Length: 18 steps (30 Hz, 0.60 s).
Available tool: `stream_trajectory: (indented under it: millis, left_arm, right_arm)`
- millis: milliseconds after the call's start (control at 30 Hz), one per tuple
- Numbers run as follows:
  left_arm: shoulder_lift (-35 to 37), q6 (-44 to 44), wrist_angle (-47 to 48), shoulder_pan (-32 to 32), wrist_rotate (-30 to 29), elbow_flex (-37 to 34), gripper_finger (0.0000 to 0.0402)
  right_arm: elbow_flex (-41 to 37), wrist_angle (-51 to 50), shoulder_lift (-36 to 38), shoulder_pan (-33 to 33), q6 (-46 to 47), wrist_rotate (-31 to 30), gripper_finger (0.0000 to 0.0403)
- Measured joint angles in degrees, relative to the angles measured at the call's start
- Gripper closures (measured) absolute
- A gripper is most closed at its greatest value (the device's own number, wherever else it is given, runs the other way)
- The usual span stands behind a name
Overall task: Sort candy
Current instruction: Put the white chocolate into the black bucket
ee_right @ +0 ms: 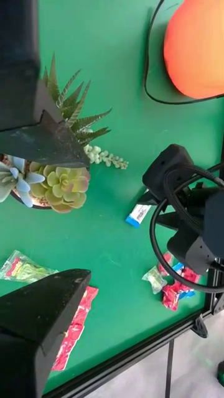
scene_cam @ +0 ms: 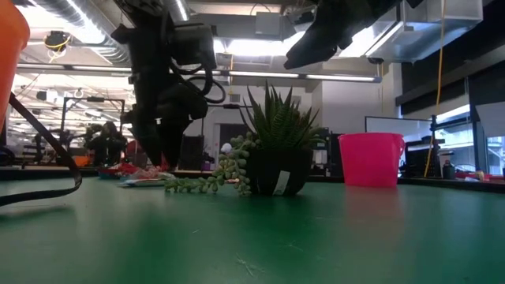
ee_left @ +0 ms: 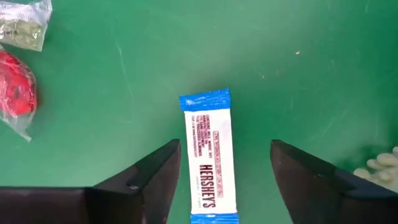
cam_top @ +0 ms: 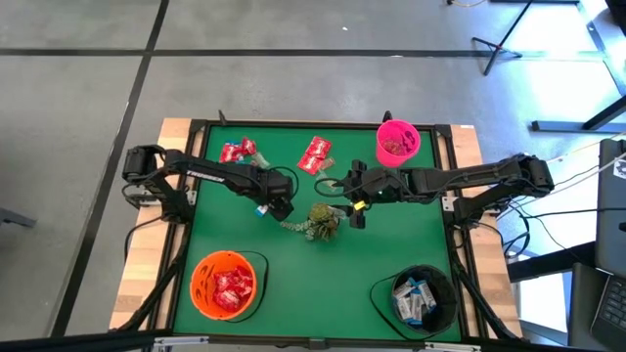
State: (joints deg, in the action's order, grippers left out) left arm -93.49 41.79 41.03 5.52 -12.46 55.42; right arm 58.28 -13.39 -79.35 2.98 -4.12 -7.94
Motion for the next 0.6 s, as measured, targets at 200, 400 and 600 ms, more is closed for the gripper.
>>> stream_trajectory:
  millis: [200,400,600]
  left_arm:
    - [-1.03,0.08,0.04,0.73,0.19,0.04,0.0134]
    - [-3.30,-0.24,-1.59,2.32,2.06,0.04,0.0137]
    - [-5.00,-0.42,-1.00,3.65,4.74,0.04,0.0148]
  right_arm:
    - [-0.02,-0.01,0.00,0.00,0.05,0.01,0.0127]
    - [0.00,-0.26,0.00,0.00,1.02,0.04,0.0127]
    - [0.00,-0.98,0.00,0.00,1.10,0.06,0.0127]
